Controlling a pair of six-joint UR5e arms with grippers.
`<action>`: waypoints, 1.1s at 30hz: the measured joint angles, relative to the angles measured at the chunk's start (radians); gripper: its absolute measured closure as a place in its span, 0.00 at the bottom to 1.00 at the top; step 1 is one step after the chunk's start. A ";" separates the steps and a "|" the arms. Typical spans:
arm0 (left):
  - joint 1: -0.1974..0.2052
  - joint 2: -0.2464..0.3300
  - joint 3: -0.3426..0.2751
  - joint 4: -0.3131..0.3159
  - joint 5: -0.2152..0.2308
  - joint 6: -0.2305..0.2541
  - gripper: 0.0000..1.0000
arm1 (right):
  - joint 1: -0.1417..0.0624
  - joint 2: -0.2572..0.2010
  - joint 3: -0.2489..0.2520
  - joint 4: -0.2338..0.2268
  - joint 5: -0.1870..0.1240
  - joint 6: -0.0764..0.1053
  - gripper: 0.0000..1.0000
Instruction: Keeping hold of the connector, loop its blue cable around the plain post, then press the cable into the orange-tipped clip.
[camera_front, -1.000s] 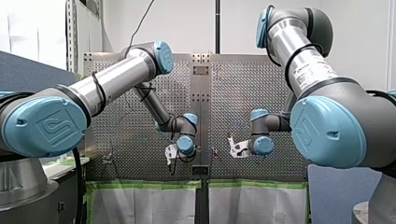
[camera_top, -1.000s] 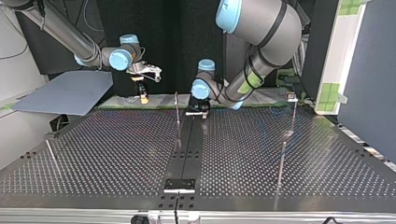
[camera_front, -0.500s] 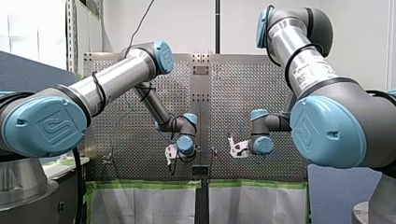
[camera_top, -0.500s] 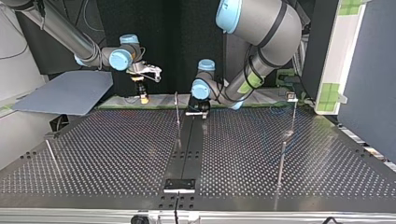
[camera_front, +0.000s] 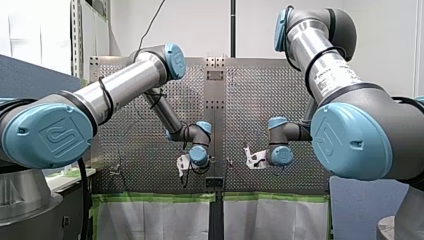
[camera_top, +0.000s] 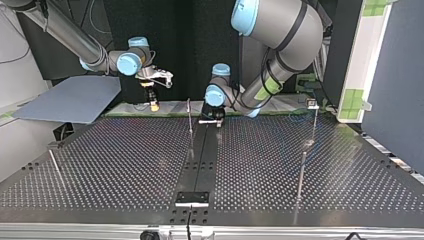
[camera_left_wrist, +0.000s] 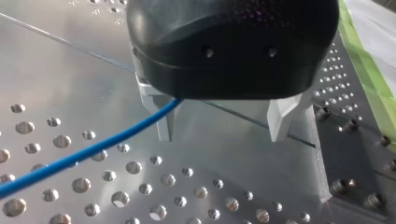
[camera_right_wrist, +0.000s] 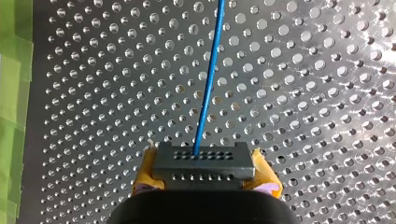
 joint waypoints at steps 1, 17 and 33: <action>0.000 0.000 0.000 0.000 0.000 0.000 0.00 | 0.000 0.000 0.000 0.000 0.000 0.000 1.00; 0.000 0.000 0.000 0.000 0.000 0.000 0.00 | -0.003 0.000 0.000 0.000 0.000 0.000 1.00; 0.000 0.000 0.000 0.000 0.000 0.000 0.00 | -0.027 -0.002 -0.001 0.004 -0.001 -0.001 1.00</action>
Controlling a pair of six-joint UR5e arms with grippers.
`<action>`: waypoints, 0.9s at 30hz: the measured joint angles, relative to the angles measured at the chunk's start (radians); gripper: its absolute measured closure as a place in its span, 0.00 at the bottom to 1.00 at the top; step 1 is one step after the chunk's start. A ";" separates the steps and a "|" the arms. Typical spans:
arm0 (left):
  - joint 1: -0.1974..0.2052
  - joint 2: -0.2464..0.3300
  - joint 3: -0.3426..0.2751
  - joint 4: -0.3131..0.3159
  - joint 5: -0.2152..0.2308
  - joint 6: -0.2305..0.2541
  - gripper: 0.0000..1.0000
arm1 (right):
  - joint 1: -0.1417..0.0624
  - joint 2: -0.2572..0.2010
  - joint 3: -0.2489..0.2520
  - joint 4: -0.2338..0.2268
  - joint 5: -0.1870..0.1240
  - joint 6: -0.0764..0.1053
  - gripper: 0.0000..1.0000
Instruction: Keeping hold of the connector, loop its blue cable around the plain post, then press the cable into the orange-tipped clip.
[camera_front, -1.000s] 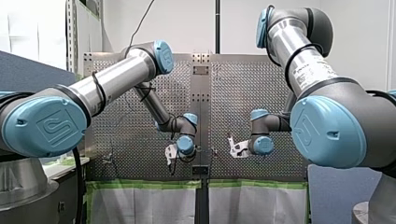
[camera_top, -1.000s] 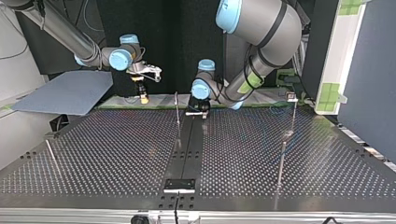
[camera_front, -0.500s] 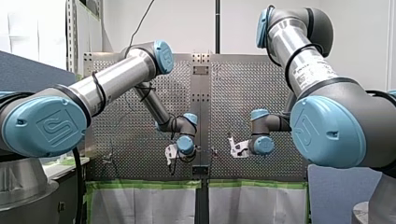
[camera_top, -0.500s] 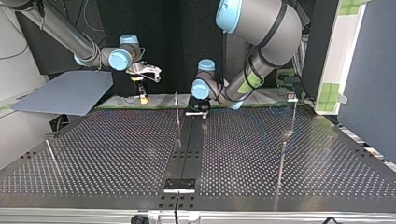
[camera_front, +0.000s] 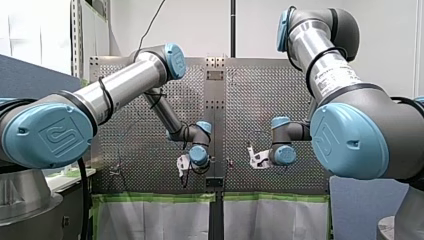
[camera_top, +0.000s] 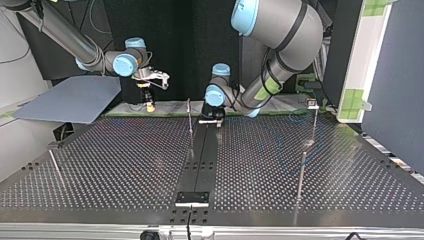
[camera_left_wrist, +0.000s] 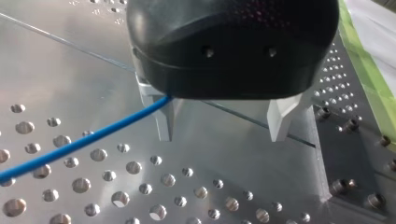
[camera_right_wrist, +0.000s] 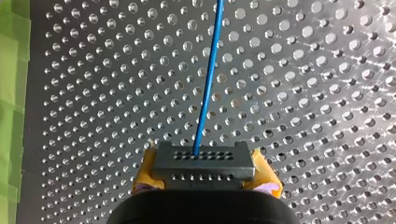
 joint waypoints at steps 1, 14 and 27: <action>0.000 0.000 0.000 0.000 0.000 0.000 0.00 | 0.000 0.000 0.000 0.000 0.000 0.000 1.00; 0.000 0.000 0.000 0.000 0.000 0.000 0.00 | -0.007 0.000 0.000 0.001 0.000 -0.002 1.00; 0.000 0.000 0.000 0.000 0.000 0.000 0.00 | -0.013 0.001 -0.001 0.002 0.000 -0.004 1.00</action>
